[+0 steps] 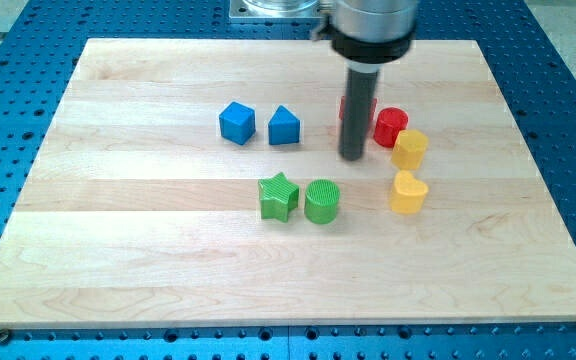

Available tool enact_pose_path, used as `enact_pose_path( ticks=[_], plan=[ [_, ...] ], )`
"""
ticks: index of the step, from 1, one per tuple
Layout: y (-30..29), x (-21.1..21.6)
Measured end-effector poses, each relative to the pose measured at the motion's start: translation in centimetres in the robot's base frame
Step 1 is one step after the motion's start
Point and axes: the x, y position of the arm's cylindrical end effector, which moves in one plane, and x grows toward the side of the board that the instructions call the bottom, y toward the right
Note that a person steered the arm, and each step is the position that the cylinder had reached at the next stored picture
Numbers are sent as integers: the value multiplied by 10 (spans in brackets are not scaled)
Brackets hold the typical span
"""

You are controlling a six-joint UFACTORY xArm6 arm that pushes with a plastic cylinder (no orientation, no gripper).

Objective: Move the hexagon diagonally to the red circle

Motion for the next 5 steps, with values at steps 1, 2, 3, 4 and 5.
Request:
enact_pose_path(
  ticks=[1, 2, 3, 4, 5],
  plan=[
    [33, 0],
    [55, 0],
    [98, 0],
    [142, -5],
    [143, -5]
  ],
)
